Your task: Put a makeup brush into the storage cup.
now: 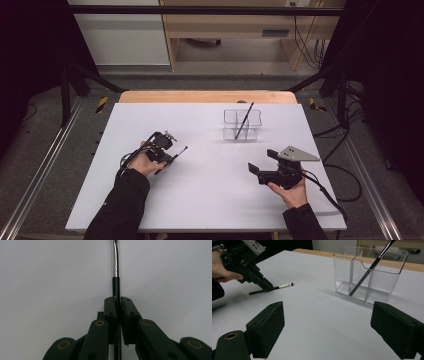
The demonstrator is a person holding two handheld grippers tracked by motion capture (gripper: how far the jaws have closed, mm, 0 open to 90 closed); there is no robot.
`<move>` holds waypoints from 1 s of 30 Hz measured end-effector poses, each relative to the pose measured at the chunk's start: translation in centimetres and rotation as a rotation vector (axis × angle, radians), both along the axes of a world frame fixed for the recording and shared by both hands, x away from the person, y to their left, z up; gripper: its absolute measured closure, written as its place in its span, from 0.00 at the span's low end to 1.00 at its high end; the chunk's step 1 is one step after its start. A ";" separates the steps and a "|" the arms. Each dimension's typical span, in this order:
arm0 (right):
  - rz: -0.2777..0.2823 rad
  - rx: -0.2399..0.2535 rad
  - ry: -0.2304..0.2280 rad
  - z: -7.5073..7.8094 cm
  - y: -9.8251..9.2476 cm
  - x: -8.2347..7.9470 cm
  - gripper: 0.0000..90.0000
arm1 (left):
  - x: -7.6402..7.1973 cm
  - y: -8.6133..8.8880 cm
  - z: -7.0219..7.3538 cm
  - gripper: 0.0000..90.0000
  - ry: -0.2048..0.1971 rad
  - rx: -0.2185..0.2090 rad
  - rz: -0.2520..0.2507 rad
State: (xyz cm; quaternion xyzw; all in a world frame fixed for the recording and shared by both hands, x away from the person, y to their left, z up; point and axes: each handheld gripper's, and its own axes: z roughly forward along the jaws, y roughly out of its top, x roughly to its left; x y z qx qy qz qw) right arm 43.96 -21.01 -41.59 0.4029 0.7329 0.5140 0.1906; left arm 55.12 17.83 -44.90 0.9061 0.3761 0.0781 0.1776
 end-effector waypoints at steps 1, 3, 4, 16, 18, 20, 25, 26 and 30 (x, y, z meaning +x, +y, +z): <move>-0.001 0.001 -0.001 0.0 0.0 0.0 0.14 | 0.0 0.0 0.0 0.92 0.001 -0.001 0.003; -0.001 0.001 -0.001 0.0 0.0 0.0 0.14 | 0.0 0.0 0.0 0.92 0.000 0.001 0.003; -0.001 0.003 -0.002 0.0 0.0 0.0 0.14 | -0.1 -0.1 0.0 0.92 -0.005 0.004 0.002; -0.002 0.007 -0.004 0.1 0.0 -0.1 0.14 | -1.1 0.4 1.6 0.93 -0.084 -0.025 -0.008; -0.001 0.007 -0.004 0.1 0.0 -0.1 0.14 | -1.4 0.6 2.0 0.93 -0.102 -0.040 -0.008; 0.001 0.008 -0.003 0.1 0.0 -0.1 0.14 | -2.0 0.9 2.6 0.93 -0.129 -0.064 -0.006; 0.002 0.009 -0.002 0.1 0.1 -0.1 0.14 | -2.9 1.3 3.2 0.93 -0.172 -0.109 0.002; 0.002 0.009 -0.002 0.1 0.1 -0.1 0.14 | -2.9 1.3 3.2 0.93 -0.172 -0.109 0.002; 0.003 0.017 -0.002 0.2 0.2 -0.1 0.14 | -3.6 1.6 3.7 0.93 -0.201 -0.149 0.016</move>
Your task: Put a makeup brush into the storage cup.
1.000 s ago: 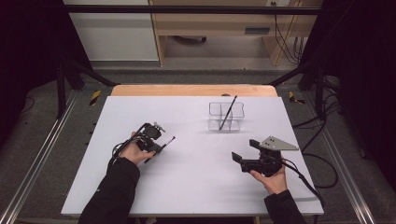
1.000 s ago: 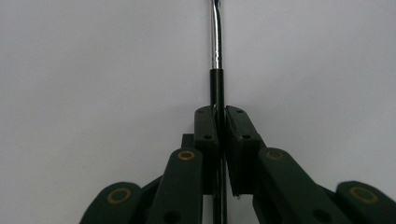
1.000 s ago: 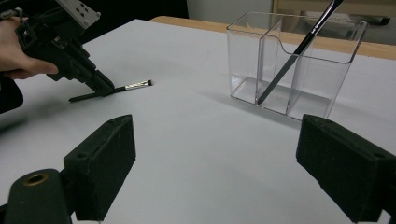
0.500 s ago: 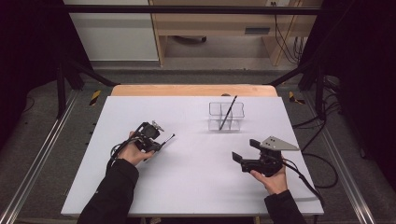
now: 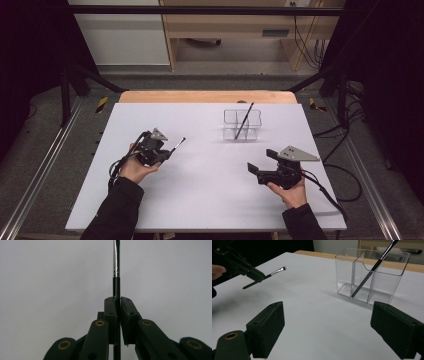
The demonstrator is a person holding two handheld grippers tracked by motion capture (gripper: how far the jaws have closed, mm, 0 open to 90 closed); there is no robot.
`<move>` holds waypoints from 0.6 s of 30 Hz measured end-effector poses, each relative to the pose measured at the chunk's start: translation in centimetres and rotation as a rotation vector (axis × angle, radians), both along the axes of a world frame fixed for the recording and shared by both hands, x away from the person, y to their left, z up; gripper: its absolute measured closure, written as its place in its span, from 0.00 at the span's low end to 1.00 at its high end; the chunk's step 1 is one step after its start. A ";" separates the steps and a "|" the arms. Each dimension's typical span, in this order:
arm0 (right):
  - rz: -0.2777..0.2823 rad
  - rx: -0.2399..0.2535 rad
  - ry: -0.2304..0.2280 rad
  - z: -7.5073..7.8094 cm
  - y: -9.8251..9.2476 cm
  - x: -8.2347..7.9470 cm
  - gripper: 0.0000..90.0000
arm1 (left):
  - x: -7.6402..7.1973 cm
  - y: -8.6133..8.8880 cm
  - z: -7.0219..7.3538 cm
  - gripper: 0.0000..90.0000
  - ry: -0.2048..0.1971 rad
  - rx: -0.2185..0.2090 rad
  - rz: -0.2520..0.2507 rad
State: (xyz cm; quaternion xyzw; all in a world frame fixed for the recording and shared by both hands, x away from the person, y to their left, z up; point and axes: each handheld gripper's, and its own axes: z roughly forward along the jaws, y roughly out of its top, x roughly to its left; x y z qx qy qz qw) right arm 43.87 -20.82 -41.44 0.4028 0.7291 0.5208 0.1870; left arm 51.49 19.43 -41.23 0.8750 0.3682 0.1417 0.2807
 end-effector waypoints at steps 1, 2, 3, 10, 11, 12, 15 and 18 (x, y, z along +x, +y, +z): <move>0.000 0.000 0.000 0.0 0.0 0.0 0.14 | -0.1 0.1 0.1 0.93 -0.012 -0.008 0.002; 0.001 0.000 0.001 0.0 0.0 0.0 0.14 | -0.3 0.1 0.3 0.93 -0.021 -0.019 0.007; 0.002 0.000 0.002 0.0 0.0 0.0 0.14 | -0.5 0.2 0.4 0.93 -0.031 -0.035 0.012; 0.010 0.007 0.000 0.1 0.2 -0.1 0.13 | -2.2 0.1 1.0 0.93 -0.077 -0.091 0.003; 0.009 0.007 -0.001 0.1 0.3 -0.1 0.13 | -2.4 0.1 1.1 0.93 -0.084 -0.098 0.007; 0.009 0.010 -0.001 0.1 0.3 -0.2 0.13 | -2.4 0.1 1.1 0.93 -0.084 -0.098 0.007; 0.008 0.014 -0.001 0.1 0.4 -0.2 0.13 | -3.0 0.2 1.3 0.93 -0.114 -0.122 0.017; 0.010 0.015 -0.001 0.2 0.5 -0.2 0.13 | -3.5 0.2 1.6 0.93 -0.136 -0.144 0.023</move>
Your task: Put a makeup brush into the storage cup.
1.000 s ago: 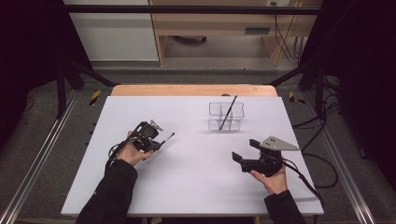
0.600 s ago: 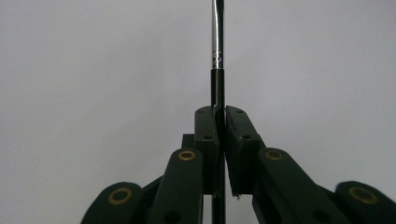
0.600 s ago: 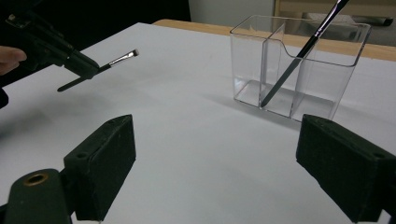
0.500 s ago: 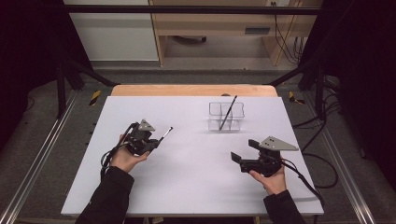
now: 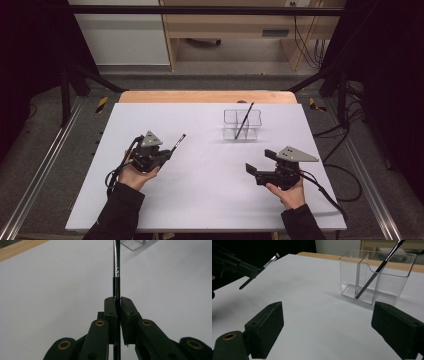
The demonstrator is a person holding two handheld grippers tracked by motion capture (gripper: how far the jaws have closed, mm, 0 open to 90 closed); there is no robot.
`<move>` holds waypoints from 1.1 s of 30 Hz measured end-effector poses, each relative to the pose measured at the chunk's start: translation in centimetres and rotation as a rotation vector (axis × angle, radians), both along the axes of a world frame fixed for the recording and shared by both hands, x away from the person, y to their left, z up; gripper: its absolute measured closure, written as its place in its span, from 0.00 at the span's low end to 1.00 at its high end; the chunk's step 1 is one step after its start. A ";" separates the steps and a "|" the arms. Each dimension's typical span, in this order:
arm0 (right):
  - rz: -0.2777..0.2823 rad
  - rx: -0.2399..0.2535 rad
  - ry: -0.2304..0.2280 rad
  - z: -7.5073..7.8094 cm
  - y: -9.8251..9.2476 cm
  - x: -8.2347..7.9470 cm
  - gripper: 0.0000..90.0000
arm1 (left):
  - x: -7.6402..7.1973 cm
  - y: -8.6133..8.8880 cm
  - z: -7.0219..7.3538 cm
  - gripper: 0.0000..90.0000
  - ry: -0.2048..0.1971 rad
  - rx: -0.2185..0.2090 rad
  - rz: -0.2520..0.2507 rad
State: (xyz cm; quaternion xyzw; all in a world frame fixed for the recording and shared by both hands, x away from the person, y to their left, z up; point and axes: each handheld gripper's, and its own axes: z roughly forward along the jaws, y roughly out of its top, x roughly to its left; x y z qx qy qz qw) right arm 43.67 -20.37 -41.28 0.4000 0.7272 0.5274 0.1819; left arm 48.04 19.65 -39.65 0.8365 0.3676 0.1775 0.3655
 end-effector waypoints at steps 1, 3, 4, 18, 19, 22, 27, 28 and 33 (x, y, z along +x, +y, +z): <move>-0.001 0.000 0.000 0.0 0.0 0.0 0.13 | -0.2 0.0 0.1 0.93 -0.010 -0.005 0.002; -0.002 0.001 -0.003 0.1 0.1 -0.1 0.12 | -0.5 0.1 0.2 0.93 -0.022 -0.017 0.005; -0.004 0.006 -0.009 0.2 0.2 -0.2 0.12 | -0.7 0.1 0.3 0.93 -0.028 -0.025 0.008; 0.003 0.046 -0.019 0.7 1.2 -0.2 0.12 | -2.1 -1.4 0.1 0.93 -0.065 -0.063 -0.001; 0.003 0.046 -0.019 0.7 1.2 -0.2 0.12 | -2.2 -1.5 0.1 0.93 -0.067 -0.066 -0.002; 0.011 0.056 -0.021 0.9 1.9 -0.1 0.11 | -2.5 -1.8 0.3 0.93 -0.077 -0.091 0.000; 0.020 0.063 -0.031 1.3 2.8 0.1 0.11 | -2.7 -2.2 0.7 0.93 -0.090 -0.117 0.008; 0.023 0.067 -0.033 1.4 3.0 0.1 0.11 | -2.8 -2.4 0.9 0.93 -0.102 -0.120 0.011; 0.027 0.081 -0.042 2.0 3.7 0.2 0.11 | -3.1 -2.8 1.4 0.93 -0.115 -0.148 0.017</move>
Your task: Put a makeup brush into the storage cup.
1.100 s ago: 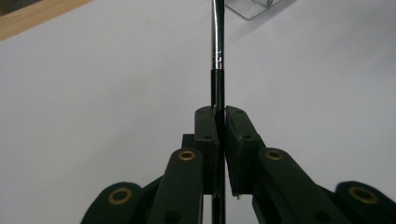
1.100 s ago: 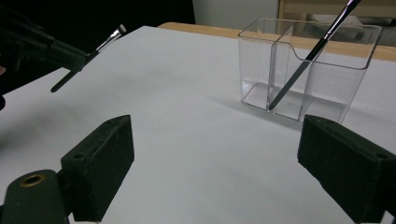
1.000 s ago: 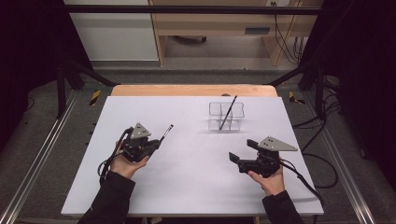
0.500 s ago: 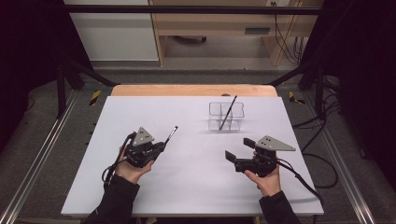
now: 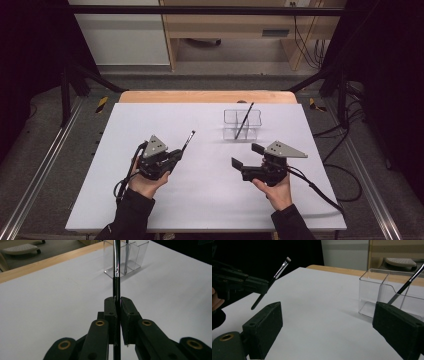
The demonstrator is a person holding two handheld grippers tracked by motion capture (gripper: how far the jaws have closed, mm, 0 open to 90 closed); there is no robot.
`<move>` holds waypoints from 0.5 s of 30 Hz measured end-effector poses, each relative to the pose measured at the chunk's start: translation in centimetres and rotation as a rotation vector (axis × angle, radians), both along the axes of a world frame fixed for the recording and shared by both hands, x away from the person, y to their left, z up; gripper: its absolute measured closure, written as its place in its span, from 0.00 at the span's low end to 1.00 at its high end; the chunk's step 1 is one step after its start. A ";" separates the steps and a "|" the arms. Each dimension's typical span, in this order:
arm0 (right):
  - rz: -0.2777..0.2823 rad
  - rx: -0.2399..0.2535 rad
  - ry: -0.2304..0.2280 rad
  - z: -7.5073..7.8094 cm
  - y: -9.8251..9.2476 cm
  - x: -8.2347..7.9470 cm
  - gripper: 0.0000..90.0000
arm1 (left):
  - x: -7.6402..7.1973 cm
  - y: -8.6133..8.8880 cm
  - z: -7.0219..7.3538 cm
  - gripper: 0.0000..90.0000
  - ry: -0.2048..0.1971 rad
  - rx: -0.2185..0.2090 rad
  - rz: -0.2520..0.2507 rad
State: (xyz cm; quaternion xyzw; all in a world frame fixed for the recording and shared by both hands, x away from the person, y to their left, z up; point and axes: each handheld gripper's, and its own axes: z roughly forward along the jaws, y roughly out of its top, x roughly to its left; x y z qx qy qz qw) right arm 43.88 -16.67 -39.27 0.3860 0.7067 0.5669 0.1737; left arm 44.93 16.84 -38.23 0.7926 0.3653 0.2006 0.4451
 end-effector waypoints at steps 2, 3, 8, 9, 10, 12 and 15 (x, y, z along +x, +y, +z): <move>-0.001 0.012 -0.002 0.3 0.2 0.1 0.11 | -0.1 -0.2 0.2 0.93 -0.005 -0.017 0.004; -0.001 0.012 -0.002 0.3 0.2 0.1 0.11 | -0.2 -0.3 0.3 0.93 -0.007 -0.024 0.003; 0.001 0.036 -0.002 0.8 1.0 0.4 0.12 | -0.6 -1.1 0.1 0.93 -0.012 -0.050 0.007; 0.001 0.036 -0.002 0.8 1.0 0.4 0.12 | -0.7 -1.3 -0.1 0.93 -0.015 -0.052 0.010; 0.002 0.039 -0.002 0.8 1.2 0.5 0.12 | -0.8 -1.4 -0.2 0.93 -0.010 -0.052 0.008; -0.003 0.046 0.003 0.9 1.7 0.8 0.13 | -0.8 -1.6 -0.5 0.93 -0.013 -0.055 0.012; -0.008 0.070 0.012 1.0 2.3 1.0 0.13 | -0.9 -1.8 -0.7 0.93 -0.016 -0.052 0.015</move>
